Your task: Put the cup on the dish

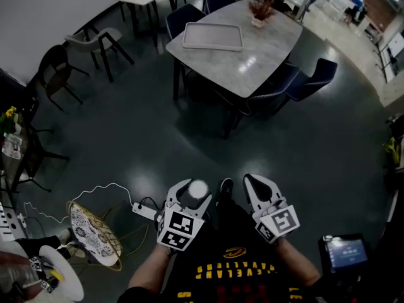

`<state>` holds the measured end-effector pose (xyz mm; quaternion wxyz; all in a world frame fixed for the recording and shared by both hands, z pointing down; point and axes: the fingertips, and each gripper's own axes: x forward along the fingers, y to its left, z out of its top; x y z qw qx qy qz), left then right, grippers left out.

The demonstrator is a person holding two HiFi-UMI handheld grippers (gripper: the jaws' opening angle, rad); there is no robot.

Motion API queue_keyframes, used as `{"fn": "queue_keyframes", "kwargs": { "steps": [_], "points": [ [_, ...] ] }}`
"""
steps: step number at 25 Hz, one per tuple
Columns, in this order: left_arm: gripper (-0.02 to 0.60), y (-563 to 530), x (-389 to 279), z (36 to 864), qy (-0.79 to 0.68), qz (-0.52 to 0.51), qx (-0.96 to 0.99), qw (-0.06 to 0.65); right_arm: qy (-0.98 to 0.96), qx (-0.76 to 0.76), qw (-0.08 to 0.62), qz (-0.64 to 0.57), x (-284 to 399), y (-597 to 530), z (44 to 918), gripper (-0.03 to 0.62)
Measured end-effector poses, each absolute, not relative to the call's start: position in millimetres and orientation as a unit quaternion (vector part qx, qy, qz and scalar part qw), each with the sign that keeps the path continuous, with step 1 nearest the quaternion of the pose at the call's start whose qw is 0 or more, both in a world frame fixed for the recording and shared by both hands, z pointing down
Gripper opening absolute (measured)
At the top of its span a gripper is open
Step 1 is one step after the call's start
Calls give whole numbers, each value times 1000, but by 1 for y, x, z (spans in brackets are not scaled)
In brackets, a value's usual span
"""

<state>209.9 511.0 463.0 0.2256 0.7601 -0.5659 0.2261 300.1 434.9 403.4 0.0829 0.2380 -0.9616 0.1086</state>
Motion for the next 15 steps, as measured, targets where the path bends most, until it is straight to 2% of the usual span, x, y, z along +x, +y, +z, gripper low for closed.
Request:
{"fn": "queue_keyframes", "kwargs": {
  "steps": [15],
  "points": [
    [259,379,174,460,-598,235,728,240,-971,193,69,128,262,292,412,3]
  ]
}}
